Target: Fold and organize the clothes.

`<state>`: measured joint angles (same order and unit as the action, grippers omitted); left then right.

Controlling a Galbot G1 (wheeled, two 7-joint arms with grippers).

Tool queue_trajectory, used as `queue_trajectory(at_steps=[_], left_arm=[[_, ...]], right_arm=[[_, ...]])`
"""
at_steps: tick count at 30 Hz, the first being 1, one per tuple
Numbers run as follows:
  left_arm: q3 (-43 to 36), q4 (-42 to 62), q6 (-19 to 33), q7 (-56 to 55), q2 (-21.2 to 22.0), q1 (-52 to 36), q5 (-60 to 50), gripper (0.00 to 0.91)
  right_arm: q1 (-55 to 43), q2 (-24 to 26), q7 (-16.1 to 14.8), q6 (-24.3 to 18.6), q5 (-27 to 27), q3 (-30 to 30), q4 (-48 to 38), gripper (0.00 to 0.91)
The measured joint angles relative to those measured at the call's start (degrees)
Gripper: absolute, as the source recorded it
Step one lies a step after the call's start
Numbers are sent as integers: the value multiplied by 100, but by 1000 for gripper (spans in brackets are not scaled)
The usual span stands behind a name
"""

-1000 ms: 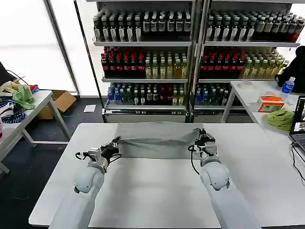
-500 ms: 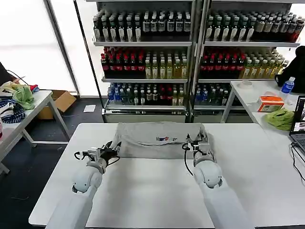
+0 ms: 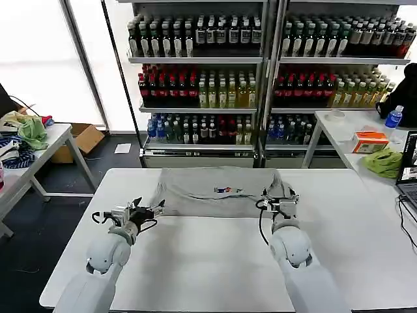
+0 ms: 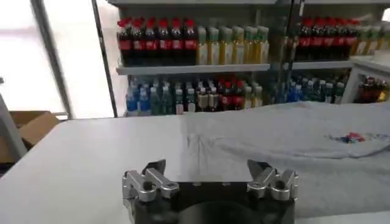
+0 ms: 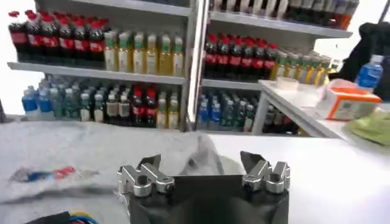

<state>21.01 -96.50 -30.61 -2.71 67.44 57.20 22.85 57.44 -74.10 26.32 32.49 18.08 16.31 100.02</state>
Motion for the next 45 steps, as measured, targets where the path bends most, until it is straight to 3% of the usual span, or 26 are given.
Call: queue_trajectory(at_steps=[20,22,23,24,25,26,29,45], left_arm=[[-71,241,105,17,-22,92,-83,907],[-70,275,113,17,-21,88,-89,766],[-70,291,120,19,-20,86,-90,433],[-70,310,126,19,-19,90,-93,212],[-74,325,132,19,-18,99,-100,10],[-78,339,143,25,-12,115,-107,10],[-86,366,158,59,14,157,-123,0],[-150,363,172,174,75,336,-364,0]], right_arm=[[410,-25,68,44,-62,179,-99,907],[440,-34,70,33,-86,180,-123,907],[451,-31,70,31,-94,180,-129,816],[464,-28,70,30,-104,180,-135,746],[482,-26,68,29,-107,184,-144,494],[500,-24,64,28,-109,194,-149,181],[560,-18,40,26,-117,198,-173,0],[871,-130,-92,-118,6,328,-285,0]])
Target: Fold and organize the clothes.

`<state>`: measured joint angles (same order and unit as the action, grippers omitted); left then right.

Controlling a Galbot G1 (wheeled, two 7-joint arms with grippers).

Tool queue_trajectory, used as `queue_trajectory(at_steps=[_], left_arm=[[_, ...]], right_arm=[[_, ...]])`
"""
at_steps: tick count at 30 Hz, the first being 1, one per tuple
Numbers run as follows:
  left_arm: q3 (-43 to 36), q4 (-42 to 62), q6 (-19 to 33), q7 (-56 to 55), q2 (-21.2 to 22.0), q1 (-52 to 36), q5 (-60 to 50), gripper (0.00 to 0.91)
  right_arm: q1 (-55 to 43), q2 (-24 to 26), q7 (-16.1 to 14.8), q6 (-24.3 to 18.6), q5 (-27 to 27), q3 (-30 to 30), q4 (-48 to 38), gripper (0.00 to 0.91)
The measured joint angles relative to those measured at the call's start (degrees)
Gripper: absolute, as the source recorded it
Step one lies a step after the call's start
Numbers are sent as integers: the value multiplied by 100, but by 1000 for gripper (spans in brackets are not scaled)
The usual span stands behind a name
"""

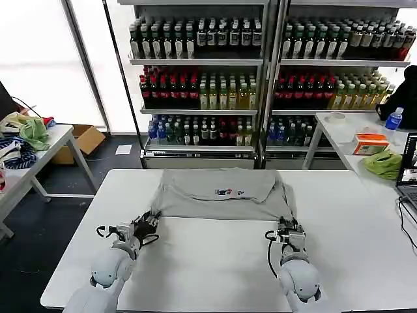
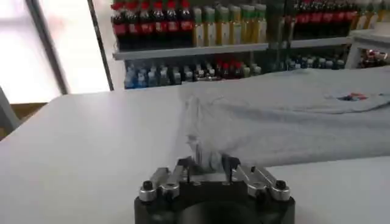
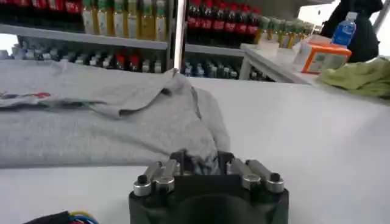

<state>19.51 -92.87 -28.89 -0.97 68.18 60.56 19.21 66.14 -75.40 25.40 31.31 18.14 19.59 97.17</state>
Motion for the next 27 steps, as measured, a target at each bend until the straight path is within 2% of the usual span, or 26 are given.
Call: queue_trajectory(at_steps=[12,27], left_arm=[[-4,-126,120,71,-61,153,-176,0],[288,-1377,241,-110,-168,1052,-237,0]], right_arm=[[342,20,-10,-96,21,75,284,0],[1208,26,77,-32,-194,41,1603,0]])
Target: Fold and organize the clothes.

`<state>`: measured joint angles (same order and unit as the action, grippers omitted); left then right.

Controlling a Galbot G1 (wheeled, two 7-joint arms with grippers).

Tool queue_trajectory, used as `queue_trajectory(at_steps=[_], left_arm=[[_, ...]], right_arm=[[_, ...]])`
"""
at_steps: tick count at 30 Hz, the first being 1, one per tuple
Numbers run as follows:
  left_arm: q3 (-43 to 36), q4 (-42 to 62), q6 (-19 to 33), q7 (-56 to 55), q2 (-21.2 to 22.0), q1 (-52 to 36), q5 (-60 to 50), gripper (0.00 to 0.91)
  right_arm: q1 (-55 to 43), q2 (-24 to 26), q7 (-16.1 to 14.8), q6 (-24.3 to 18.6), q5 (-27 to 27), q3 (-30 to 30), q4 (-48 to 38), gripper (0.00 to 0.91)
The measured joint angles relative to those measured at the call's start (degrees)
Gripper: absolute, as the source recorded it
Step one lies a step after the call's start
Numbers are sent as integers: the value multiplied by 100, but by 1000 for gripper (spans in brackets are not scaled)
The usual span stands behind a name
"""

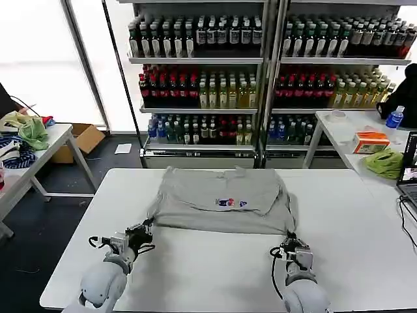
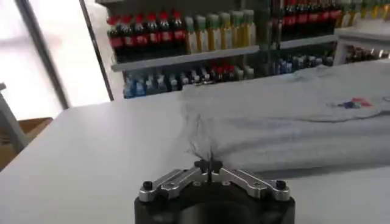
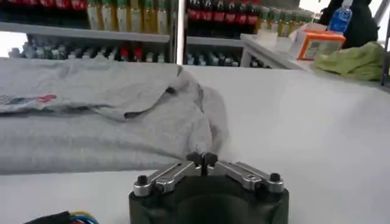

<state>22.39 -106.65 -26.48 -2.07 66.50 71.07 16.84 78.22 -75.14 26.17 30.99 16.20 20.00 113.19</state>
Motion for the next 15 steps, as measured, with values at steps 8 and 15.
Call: queue_trajectory(at_steps=[8,15], left_arm=[[214,-1023,0,-126,60,913,-106,0],[385,-1832,-54,-259,89,1869,-245,0]], right_arm=[[616,80,66,-29,-168,89,661,0],[1105,169,107,50,-330,72,1054,0]])
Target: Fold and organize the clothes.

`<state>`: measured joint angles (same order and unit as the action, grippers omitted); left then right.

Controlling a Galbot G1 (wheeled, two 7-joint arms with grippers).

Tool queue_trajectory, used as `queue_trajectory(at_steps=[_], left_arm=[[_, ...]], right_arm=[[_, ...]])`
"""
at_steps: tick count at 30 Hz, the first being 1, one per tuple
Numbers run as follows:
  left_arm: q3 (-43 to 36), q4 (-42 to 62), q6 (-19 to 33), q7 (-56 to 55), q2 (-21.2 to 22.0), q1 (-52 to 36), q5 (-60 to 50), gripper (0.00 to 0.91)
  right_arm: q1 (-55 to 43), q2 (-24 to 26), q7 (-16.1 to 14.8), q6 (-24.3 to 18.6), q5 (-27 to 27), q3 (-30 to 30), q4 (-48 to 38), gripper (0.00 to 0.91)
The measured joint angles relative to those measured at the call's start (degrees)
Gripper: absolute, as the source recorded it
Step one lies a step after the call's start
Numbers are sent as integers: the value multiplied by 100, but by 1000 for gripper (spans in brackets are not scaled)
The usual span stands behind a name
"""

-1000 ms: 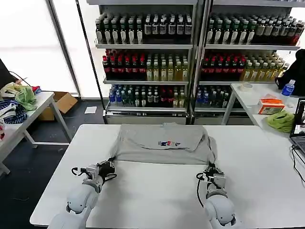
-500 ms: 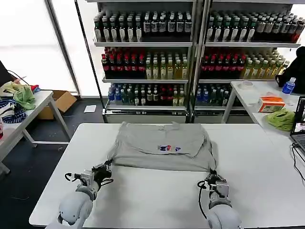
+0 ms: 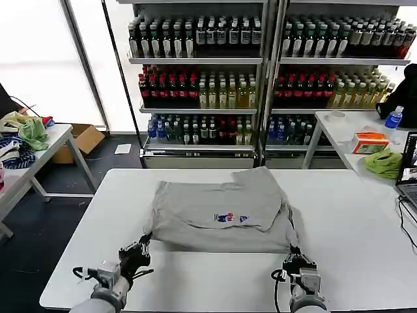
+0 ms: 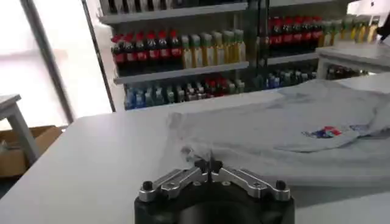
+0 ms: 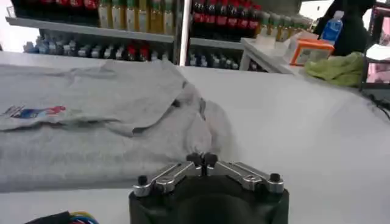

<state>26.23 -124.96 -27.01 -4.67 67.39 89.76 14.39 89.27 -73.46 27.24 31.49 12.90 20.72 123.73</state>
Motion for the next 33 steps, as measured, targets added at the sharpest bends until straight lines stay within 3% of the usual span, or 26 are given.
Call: queue_trajectory(at_steps=[10,21,22,23,24,25,33], left_arm=[[79,-716,-167,-117,24,1198,-1,0],[90,-872,-204,-111,75,1811,-94,0],[79,-875,-193,-112,85,1856,-113,10],[69,-878,-186,-112,92,1903,-127,40],[64,-878,-175,-121,103,1941,-147,383],[62,-878,-168,-132,113,1963,-155,907],[71,-991,-168,-161,213,2051,-236,907]], right_arm=[[526,251,122,113,-103,47,254,0],[689,357,236,142,-155,65,155,0],[704,361,249,141,-152,76,142,826],[721,363,264,136,-145,89,136,907],[739,367,271,133,-135,101,136,907],[760,370,277,131,-133,110,137,907],[1047,379,409,159,-135,68,454,907]])
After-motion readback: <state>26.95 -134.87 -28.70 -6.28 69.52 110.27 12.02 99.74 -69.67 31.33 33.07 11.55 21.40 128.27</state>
